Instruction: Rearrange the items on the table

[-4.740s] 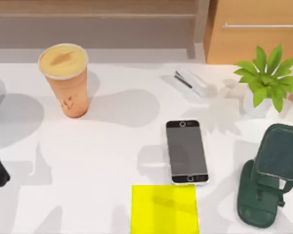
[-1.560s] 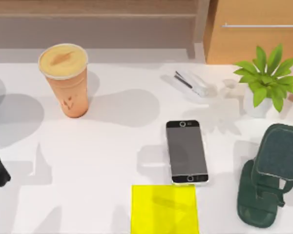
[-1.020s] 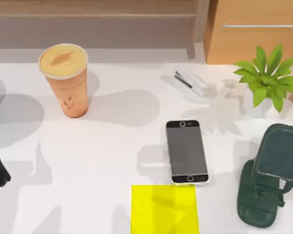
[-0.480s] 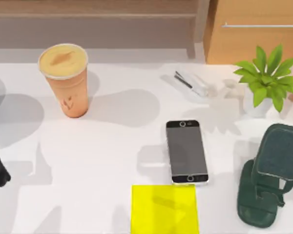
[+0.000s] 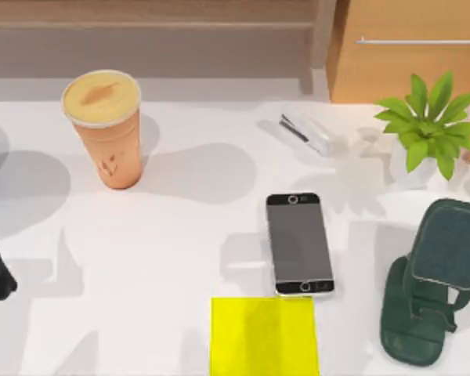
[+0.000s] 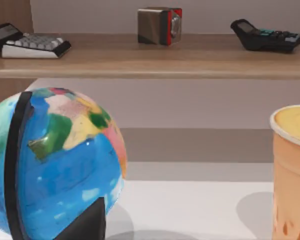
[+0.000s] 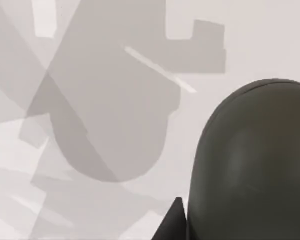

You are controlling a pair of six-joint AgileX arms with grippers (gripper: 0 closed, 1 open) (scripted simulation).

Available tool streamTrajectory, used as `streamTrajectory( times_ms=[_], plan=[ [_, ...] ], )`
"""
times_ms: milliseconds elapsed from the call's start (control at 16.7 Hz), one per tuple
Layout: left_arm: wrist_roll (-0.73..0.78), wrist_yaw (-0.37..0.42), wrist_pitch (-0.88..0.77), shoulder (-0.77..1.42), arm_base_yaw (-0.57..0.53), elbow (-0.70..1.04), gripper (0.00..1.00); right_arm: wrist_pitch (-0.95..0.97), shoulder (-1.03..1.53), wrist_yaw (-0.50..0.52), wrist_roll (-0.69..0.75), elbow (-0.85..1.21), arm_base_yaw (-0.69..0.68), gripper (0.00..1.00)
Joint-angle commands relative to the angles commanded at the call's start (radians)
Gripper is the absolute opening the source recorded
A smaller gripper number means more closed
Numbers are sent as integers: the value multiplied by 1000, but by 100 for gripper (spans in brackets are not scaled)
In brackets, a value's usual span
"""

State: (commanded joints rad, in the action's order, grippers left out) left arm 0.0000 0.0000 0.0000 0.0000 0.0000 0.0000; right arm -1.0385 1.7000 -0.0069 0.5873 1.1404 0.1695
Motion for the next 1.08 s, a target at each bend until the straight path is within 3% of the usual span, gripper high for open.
streamTrajectory(
  times_ms=[240,660,840,1080],
  plan=[
    [0,0,0,0,0,0,100,-85,-52,0,0,70,0,0],
    [0,0,0,0,0,0,100,-53,-58,-37,56,130,-65,0],
    [0,0,0,0,0,0,100,-4,-59,-99,204,249,-210,0],
    [0,0,0,0,0,0,100,54,-19,-167,541,385,-493,0]
  ],
)
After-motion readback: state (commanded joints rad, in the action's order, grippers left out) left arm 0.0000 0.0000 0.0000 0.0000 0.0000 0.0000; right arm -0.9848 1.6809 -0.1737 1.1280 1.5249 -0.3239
